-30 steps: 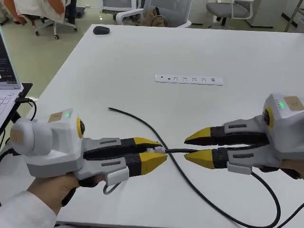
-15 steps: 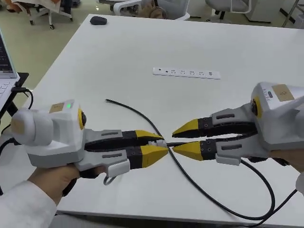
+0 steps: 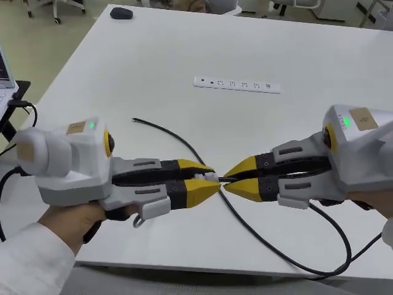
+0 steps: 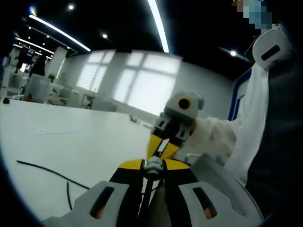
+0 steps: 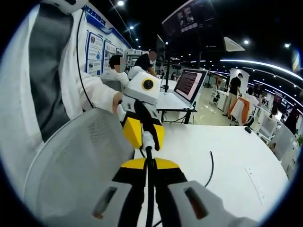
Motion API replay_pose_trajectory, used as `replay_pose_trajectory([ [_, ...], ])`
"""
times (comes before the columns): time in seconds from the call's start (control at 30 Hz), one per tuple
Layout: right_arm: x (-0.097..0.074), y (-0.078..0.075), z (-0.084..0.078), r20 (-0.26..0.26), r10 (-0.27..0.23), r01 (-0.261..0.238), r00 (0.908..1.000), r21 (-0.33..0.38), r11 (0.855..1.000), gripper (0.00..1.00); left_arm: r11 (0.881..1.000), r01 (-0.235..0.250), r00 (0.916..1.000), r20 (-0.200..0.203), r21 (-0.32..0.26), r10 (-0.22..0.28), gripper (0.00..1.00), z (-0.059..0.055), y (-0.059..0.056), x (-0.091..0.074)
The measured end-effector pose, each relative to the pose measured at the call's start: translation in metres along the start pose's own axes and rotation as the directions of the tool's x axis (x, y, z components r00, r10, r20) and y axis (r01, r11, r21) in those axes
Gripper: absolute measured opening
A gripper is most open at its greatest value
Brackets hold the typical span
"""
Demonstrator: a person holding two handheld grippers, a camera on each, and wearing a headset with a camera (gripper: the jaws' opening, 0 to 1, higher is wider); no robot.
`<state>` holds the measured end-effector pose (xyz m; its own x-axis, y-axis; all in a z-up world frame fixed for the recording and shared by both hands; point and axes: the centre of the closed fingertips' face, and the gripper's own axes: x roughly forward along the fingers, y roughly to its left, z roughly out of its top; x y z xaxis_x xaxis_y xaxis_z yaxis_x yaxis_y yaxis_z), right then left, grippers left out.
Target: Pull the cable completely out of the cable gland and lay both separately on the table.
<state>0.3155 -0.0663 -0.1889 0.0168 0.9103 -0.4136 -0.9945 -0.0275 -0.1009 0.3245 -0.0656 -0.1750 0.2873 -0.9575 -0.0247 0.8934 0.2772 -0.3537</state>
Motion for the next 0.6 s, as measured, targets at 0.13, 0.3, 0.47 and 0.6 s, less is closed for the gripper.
replay_pose_trajectory([
  [0.13, 0.0001, -0.0017, -0.0007, 0.007, -0.001, 0.001, 1.0000, -0.005, 1.000, 0.03, 1.000, -0.006, 1.0000, 0.003, 0.003, 0.006, 0.17, 0.0005, 0.0008, -0.0008],
  [0.3, 0.0024, -0.0033, 0.0003, 0.009, -0.001, 0.001, 1.0000, -0.013, 1.000, 0.03, 1.000, -0.020, 0.9998, 0.010, 0.009, 0.019, 0.17, 0.0021, 0.0032, -0.0029],
  [0.47, 0.0035, -0.0036, 0.0015, 0.014, -0.007, 0.007, 0.9999, -0.009, 1.000, 0.03, 1.000, -0.025, 0.9996, 0.017, 0.007, 0.024, 0.17, 0.0034, 0.0040, -0.0036],
  [0.6, 0.0041, -0.0030, 0.0006, 0.012, -0.005, 0.006, 0.9999, -0.008, 1.000, 0.03, 1.000, -0.025, 0.9996, 0.014, 0.006, 0.024, 0.17, 0.0031, 0.0040, -0.0034],
])
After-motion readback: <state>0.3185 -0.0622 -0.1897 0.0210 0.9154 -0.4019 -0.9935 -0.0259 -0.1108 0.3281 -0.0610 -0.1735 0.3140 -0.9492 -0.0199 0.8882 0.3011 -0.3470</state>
